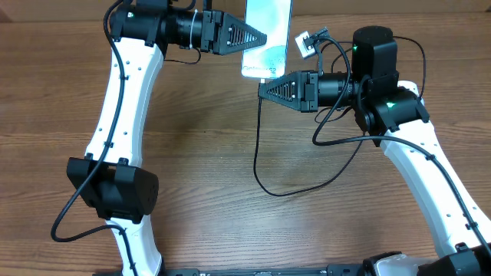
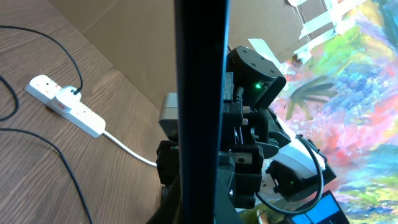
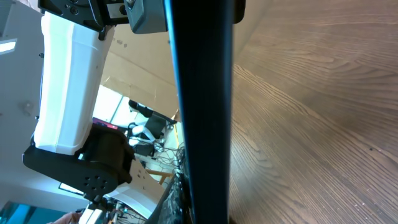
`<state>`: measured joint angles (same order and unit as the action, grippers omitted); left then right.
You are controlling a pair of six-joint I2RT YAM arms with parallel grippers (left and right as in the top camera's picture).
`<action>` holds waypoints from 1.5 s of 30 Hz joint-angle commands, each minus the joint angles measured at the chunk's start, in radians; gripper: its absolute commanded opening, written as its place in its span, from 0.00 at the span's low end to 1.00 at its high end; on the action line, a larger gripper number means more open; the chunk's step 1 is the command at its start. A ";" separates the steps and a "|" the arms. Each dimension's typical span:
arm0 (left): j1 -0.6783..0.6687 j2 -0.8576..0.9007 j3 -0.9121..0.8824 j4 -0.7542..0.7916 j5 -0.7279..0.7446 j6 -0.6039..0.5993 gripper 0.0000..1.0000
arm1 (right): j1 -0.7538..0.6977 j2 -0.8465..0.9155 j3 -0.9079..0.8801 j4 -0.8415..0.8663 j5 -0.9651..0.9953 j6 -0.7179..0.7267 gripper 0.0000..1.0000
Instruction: Plug charger to phone and switch on socket
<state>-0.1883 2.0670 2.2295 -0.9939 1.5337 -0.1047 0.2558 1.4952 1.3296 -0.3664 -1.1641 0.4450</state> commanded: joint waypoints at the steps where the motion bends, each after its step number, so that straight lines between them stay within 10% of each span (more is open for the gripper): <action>1: -0.042 -0.008 0.010 -0.004 0.048 0.013 0.04 | -0.008 -0.012 0.014 0.028 0.026 0.001 0.04; 45: -0.042 -0.008 0.010 -0.028 0.030 0.031 0.04 | 0.001 -0.012 0.014 0.049 0.025 0.027 0.04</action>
<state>-0.1883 2.0670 2.2299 -1.0058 1.5330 -0.0971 0.2554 1.4952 1.3273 -0.3584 -1.1519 0.4774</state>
